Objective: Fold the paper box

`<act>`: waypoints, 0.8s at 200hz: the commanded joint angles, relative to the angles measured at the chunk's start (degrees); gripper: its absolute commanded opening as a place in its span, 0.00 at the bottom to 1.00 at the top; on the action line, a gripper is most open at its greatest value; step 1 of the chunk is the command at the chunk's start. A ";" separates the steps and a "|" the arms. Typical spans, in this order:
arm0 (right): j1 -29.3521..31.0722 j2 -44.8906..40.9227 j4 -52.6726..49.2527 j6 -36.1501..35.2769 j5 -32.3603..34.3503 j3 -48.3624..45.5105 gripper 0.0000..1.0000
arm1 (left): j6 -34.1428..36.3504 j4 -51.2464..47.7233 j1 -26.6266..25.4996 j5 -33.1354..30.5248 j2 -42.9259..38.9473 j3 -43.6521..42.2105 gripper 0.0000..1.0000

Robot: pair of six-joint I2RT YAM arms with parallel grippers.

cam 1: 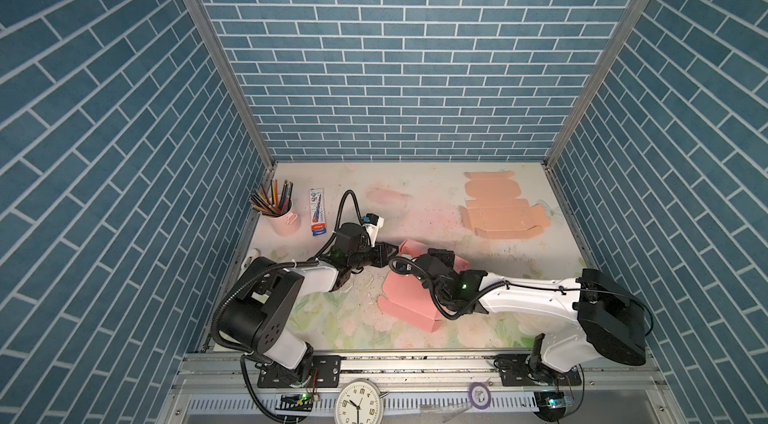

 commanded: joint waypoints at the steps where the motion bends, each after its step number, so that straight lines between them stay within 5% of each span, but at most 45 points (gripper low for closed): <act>1: 0.93 -1.23 1.65 -3.13 1.32 -0.92 0.00 | 1.38 1.79 -1.21 -2.34 -2.41 -2.63 0.37; 160: 6.05 2.24 0.82 -1.02 1.95 -2.75 0.00 | 7.89 12.22 -11.70 -18.93 -7.63 -11.75 0.39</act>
